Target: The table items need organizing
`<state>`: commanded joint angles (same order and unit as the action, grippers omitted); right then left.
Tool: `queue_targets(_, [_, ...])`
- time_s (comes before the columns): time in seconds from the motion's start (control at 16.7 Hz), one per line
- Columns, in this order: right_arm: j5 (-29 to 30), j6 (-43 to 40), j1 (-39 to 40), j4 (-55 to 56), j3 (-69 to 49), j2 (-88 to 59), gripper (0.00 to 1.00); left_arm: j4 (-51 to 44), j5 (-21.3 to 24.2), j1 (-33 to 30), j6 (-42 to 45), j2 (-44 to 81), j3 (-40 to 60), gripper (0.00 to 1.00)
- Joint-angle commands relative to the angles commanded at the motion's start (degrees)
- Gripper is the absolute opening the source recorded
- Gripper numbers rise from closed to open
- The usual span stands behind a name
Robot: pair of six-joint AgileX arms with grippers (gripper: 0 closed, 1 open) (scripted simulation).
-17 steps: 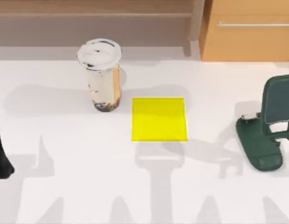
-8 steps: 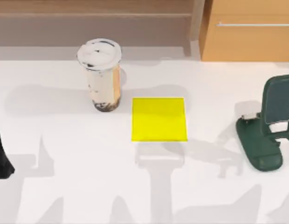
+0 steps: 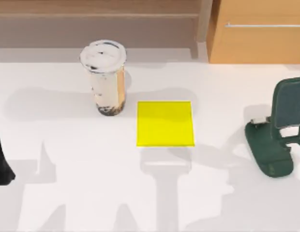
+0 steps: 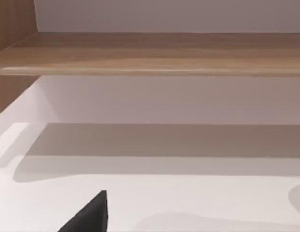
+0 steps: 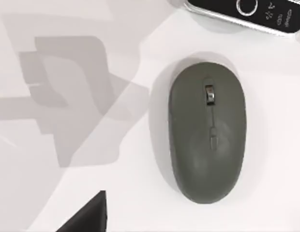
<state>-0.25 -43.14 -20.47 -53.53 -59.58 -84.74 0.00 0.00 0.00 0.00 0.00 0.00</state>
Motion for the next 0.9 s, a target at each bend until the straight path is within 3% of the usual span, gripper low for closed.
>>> queue_targets(0.36, [-0.01,-6.24,-2.94,-7.74,-8.45,-12.08,1.0,0.0,0.0,0.0,0.0,0.0,0.0,1.0])
queue_targets(0.72, [0.0,-6.09,-2.69,-6.7,-7.59,-12.36,1.0,0.0,0.0,0.0,0.0,0.0,0.0,1.0])
queue_targets(0.9, [0.0,-5.93,-2.71,-0.95,-4.21,-14.71,1.0,0.0,0.0,0.0,0.0,0.0,0.0,1.0])
